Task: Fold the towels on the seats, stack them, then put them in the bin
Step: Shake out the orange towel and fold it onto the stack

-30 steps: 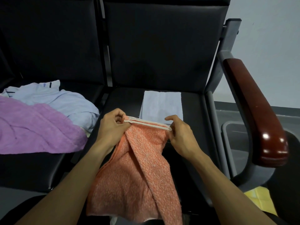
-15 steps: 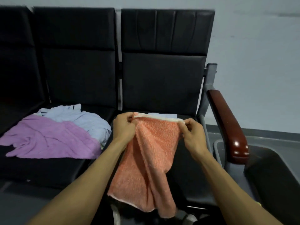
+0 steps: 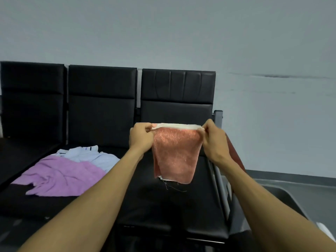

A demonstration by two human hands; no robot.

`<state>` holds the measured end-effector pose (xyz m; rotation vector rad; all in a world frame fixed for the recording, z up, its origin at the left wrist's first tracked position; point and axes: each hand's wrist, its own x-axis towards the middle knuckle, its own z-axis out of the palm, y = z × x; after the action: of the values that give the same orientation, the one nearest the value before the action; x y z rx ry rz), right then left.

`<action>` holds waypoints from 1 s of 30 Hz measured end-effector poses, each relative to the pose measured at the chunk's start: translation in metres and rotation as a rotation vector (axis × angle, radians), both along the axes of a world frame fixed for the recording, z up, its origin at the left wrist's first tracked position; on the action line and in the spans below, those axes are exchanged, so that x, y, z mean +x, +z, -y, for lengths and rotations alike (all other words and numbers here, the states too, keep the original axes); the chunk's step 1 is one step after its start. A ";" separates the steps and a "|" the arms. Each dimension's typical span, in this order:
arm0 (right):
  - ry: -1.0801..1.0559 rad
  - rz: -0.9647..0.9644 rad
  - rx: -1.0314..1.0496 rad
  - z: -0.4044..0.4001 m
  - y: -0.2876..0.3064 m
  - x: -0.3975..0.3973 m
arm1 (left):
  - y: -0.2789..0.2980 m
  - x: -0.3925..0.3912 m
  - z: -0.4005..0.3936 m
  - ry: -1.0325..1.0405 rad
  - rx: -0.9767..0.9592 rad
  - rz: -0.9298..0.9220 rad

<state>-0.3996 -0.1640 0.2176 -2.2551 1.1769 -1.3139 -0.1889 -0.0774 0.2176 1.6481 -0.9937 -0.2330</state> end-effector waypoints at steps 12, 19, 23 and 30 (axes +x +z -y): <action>0.046 0.172 0.145 -0.025 0.001 -0.003 | 0.006 -0.016 -0.008 -0.098 0.057 0.055; 0.034 0.220 0.155 -0.017 -0.009 0.001 | -0.011 -0.018 -0.002 -0.116 0.049 0.056; 0.047 0.182 0.172 -0.010 -0.025 0.000 | -0.020 -0.018 -0.004 -0.147 0.041 0.032; 0.022 0.110 0.217 -0.015 -0.064 -0.005 | -0.053 -0.015 -0.009 -0.212 0.168 0.069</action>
<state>-0.4044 -0.1493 0.1540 -2.0116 1.1903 -1.2209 -0.2039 -0.0688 0.1646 1.7111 -1.2312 -0.4140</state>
